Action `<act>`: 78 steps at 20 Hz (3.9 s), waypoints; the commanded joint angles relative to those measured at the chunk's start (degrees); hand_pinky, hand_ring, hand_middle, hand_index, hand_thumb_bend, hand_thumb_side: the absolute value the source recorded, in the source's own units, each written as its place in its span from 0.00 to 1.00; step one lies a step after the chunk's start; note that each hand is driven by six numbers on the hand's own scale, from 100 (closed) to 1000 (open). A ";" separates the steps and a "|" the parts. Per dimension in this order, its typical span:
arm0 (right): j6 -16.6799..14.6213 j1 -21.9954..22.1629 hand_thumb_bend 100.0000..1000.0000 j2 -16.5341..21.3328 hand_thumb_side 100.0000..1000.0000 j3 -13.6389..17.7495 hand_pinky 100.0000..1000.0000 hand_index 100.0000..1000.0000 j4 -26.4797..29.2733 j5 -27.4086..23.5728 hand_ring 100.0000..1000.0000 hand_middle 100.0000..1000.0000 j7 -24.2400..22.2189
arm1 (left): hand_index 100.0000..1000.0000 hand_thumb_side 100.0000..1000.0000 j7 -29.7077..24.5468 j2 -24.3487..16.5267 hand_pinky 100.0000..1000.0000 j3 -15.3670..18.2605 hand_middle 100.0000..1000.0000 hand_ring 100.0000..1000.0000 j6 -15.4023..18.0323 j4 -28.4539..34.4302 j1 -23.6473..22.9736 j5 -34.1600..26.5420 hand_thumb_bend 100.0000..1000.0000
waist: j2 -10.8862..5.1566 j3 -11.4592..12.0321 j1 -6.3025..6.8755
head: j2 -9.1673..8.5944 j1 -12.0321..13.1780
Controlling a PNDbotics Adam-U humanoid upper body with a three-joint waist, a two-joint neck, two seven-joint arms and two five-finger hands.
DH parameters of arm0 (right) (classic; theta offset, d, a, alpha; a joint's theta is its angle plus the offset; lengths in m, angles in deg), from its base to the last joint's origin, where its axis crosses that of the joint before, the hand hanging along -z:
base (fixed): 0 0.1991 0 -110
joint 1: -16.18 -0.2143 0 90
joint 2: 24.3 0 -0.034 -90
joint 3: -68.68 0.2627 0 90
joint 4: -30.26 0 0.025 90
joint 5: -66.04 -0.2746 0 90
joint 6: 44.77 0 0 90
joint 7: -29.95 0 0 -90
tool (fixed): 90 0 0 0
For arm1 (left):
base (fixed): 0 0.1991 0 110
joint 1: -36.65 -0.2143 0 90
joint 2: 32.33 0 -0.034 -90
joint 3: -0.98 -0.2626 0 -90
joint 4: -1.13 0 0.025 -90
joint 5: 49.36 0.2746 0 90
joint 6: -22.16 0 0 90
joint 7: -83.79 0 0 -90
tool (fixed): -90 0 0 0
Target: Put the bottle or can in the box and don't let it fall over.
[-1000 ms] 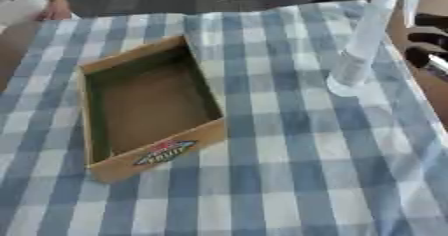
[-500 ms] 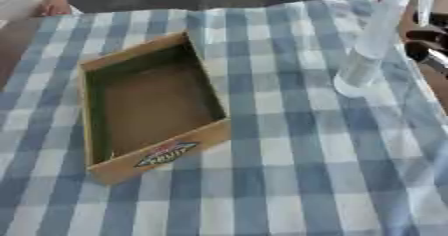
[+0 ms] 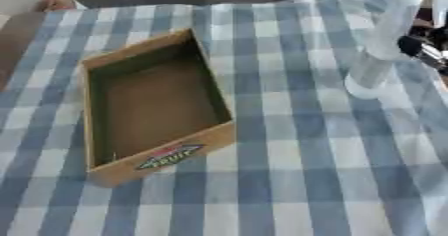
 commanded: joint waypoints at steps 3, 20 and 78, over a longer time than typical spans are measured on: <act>-0.57 -2.17 0.30 1.13 0.28 -0.26 0.82 0.86 -0.29 -0.28 0.93 1.00 0.22 | 0.68 0.57 -0.40 -0.91 1.00 0.04 0.74 1.00 0.11 1.03 0.79 -0.19 0.00 | -0.68 0.30 -0.07 | -1.21 -0.78; -2.82 -4.82 0.31 -1.28 0.22 -2.41 0.83 0.85 -0.46 1.15 0.93 1.00 -4.97 | 0.68 0.57 -0.82 -0.45 1.00 0.02 0.74 1.00 0.13 0.97 0.77 -0.30 0.00 | 0.03 0.80 -0.03 | -2.10 -1.38; -5.43 -21.07 0.00 -2.42 0.00 -8.03 0.00 0.05 3.55 -4.95 0.04 0.19 8.33 | 0.67 0.56 -1.30 -0.98 1.00 -0.22 0.71 1.00 0.27 1.82 0.91 -0.86 0.00 | -2.01 3.39 -0.86 | -0.06 -3.59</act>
